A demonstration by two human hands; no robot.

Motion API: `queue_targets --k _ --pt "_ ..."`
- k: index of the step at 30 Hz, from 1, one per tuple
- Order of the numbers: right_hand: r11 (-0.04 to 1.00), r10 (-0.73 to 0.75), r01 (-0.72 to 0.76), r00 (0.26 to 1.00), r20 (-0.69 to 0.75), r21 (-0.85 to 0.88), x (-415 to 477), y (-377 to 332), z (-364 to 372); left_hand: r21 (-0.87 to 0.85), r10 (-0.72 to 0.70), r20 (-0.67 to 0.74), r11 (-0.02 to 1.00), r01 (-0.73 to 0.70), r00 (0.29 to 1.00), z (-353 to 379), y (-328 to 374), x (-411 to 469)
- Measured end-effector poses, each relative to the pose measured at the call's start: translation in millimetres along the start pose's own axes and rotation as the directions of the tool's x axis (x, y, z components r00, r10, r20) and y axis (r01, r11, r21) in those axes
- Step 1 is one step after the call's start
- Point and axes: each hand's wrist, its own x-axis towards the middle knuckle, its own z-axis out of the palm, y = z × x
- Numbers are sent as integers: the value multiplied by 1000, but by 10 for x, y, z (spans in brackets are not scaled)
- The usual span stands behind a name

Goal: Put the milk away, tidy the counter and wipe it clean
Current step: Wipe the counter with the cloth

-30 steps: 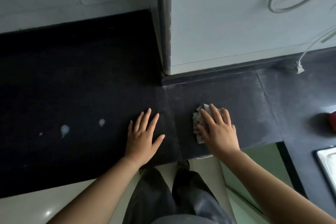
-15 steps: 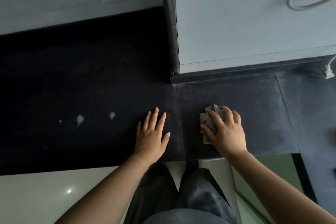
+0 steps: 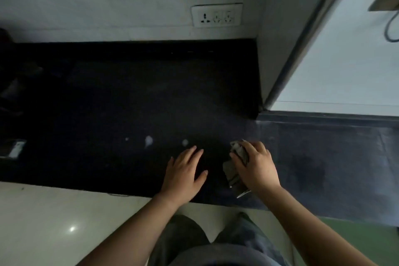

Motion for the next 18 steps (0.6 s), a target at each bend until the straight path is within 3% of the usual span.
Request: queue_targets --k 5,8,13,18 --pt "998 -58 60 996 -71 20 252 -859 387 -62 -4 -71 998 -1 997 -400 -991 -82" --pt "998 -46 54 981 -187 36 424 -1323 540 -48 57 -83 997 -61 995 -658 -1567 -24" --pt "998 44 -54 924 -379 -15 697 -1595 692 -9 143 -38 990 -143 989 -921 -2245 234" --pt "953 233 -264 952 -197 -151 665 -1386 1167 70 169 -10 983 -168 986 -975 -2592 632"
